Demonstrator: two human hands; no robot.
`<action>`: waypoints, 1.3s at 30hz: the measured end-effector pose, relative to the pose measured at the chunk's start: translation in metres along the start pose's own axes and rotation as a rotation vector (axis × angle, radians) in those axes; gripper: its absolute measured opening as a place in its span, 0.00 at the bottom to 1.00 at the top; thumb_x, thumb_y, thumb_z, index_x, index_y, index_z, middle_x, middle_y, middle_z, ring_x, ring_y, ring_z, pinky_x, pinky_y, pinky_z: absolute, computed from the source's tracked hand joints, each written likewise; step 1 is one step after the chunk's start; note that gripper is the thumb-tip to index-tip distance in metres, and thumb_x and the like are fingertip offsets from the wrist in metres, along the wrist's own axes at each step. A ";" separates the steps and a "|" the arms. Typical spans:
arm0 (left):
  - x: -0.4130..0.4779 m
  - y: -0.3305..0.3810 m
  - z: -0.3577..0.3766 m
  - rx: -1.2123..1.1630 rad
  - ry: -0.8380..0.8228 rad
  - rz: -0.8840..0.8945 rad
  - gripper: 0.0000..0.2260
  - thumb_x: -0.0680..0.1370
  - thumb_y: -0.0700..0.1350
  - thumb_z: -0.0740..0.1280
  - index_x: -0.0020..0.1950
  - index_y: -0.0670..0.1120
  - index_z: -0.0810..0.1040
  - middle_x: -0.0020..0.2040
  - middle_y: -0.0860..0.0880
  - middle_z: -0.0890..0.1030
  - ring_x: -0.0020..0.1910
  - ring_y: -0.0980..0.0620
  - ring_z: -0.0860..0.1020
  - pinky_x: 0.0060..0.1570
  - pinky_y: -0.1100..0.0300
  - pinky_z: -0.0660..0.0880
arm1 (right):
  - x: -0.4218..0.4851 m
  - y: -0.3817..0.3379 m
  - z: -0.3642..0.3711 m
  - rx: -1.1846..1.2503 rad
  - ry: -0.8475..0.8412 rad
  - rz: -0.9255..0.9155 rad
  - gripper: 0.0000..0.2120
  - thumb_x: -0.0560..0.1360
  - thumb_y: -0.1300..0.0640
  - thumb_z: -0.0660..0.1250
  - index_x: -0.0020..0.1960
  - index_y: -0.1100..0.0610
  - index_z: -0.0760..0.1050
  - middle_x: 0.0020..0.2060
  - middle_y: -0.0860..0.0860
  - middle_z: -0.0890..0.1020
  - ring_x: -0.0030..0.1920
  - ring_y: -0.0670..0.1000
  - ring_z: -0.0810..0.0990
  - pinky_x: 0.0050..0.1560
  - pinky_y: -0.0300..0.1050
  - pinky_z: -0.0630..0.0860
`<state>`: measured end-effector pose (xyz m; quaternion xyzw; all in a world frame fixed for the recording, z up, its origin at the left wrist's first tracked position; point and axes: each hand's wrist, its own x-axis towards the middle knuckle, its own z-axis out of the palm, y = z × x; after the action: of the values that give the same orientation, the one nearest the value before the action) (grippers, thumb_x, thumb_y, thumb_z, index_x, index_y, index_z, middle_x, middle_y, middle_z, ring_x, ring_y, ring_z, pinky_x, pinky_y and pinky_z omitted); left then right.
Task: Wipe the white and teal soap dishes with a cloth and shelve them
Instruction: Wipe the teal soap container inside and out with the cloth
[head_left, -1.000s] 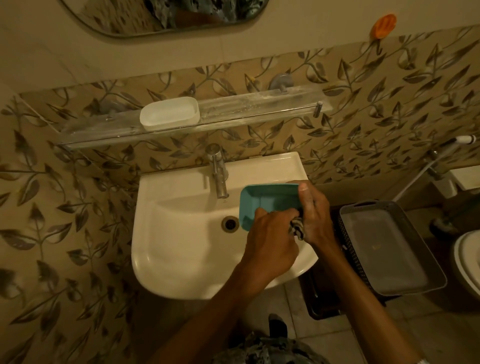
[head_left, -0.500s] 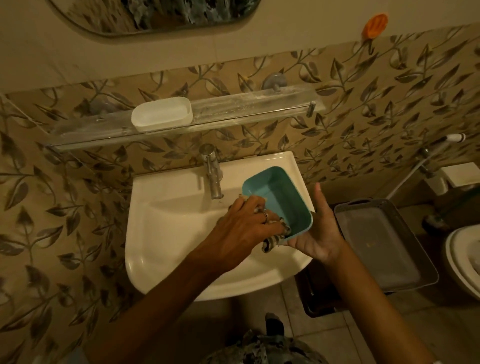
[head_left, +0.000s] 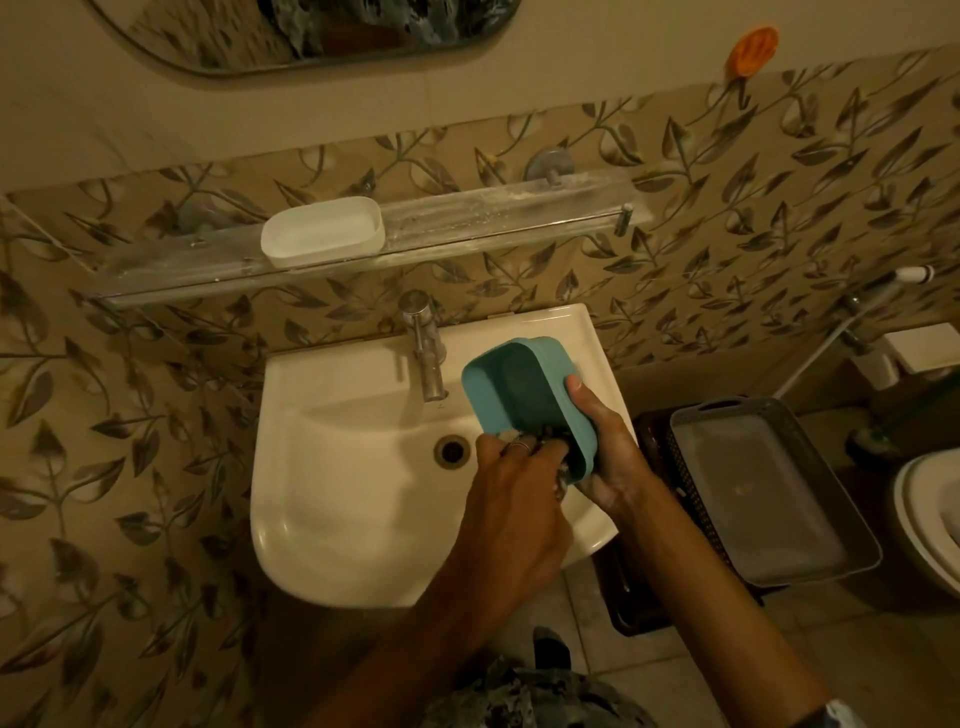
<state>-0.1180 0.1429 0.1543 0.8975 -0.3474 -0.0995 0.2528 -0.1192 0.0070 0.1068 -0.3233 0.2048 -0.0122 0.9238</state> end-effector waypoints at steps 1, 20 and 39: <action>0.001 0.002 -0.003 -0.097 -0.027 -0.044 0.19 0.74 0.39 0.62 0.64 0.51 0.71 0.60 0.49 0.75 0.58 0.50 0.67 0.53 0.63 0.68 | 0.001 0.003 0.001 0.013 0.017 -0.021 0.23 0.69 0.45 0.70 0.58 0.58 0.80 0.46 0.58 0.85 0.45 0.54 0.85 0.43 0.47 0.82; 0.018 -0.025 -0.004 0.323 0.028 0.108 0.22 0.71 0.36 0.67 0.64 0.49 0.73 0.64 0.47 0.75 0.59 0.44 0.69 0.52 0.50 0.70 | 0.006 -0.002 0.013 -0.187 0.015 -0.194 0.25 0.67 0.44 0.71 0.61 0.54 0.77 0.50 0.55 0.83 0.51 0.54 0.81 0.53 0.50 0.79; 0.023 -0.027 -0.008 0.157 -0.040 0.086 0.18 0.74 0.35 0.65 0.61 0.50 0.76 0.64 0.49 0.75 0.59 0.46 0.68 0.53 0.55 0.69 | 0.007 0.003 0.013 -0.088 0.052 -0.231 0.27 0.68 0.46 0.71 0.62 0.57 0.73 0.49 0.56 0.82 0.50 0.54 0.81 0.49 0.49 0.80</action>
<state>-0.0828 0.1473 0.1473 0.8967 -0.3973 -0.0788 0.1786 -0.1080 0.0156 0.1118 -0.3844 0.1904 -0.1182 0.8956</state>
